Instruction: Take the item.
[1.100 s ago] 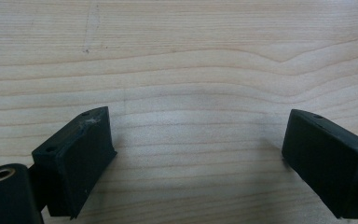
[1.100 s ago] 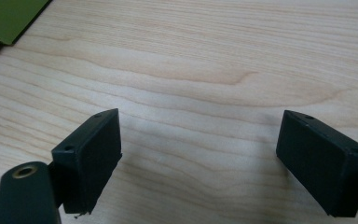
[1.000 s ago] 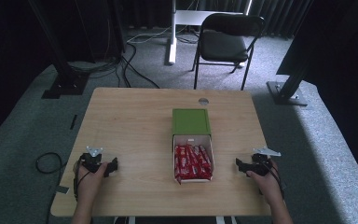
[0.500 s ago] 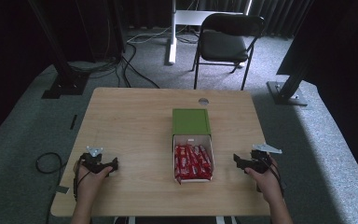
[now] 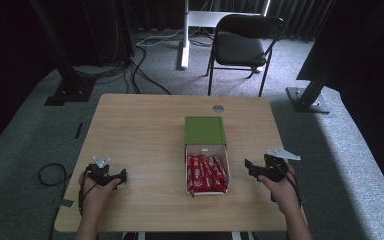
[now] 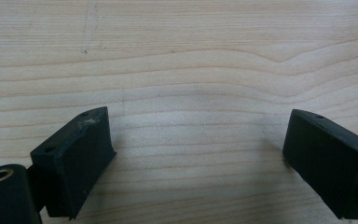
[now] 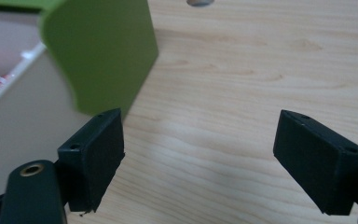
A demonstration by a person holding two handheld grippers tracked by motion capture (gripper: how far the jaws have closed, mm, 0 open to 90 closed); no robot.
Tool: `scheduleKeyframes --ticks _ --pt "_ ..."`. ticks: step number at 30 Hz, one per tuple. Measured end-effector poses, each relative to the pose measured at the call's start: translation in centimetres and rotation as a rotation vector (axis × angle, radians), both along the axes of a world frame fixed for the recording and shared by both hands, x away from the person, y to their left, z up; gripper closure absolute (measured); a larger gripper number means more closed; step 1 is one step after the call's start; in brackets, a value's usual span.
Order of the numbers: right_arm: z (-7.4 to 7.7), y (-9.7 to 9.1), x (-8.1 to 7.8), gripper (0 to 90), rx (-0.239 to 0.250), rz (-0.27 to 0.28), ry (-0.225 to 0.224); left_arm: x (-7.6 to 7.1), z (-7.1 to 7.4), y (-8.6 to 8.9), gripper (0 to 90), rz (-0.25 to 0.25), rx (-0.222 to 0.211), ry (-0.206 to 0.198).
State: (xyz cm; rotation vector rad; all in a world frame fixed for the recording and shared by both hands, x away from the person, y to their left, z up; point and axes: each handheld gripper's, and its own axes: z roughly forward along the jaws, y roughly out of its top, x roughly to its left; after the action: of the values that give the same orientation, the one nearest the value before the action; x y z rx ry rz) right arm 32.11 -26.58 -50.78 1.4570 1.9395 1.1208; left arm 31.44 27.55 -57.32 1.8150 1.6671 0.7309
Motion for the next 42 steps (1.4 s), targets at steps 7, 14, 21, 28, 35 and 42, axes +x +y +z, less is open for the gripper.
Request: scheduleKeyframes --ticks 7,14,21,28,35,42 --pt "1.5 1.4 -0.5 15.9 0.016 0.037 -0.037 0.0 0.0 0.0 9.1 0.000 0.000 0.000" --pt "2.7 2.8 -1.0 15.9 0.013 0.089 -0.055 0.0 0.0 0.0 9.1 0.000 0.000 0.000" --pt "3.8 4.7 -1.3 15.9 0.019 0.142 -0.064 0.0 0.0 0.0 9.0 0.000 0.000 0.000" --pt "4.3 6.4 -1.4 15.9 0.027 0.190 -0.069 0.0 0.0 0.0 9.0 0.000 0.000 0.000" --pt "4.8 8.0 -1.7 15.9 0.045 0.233 -0.078 0.0 0.0 0.0 9.1 0.000 0.000 0.000" --pt "4.9 9.5 -2.1 16.1 0.053 0.276 -0.078 0.0 0.0 0.0 9.0 0.000 0.000 0.000"
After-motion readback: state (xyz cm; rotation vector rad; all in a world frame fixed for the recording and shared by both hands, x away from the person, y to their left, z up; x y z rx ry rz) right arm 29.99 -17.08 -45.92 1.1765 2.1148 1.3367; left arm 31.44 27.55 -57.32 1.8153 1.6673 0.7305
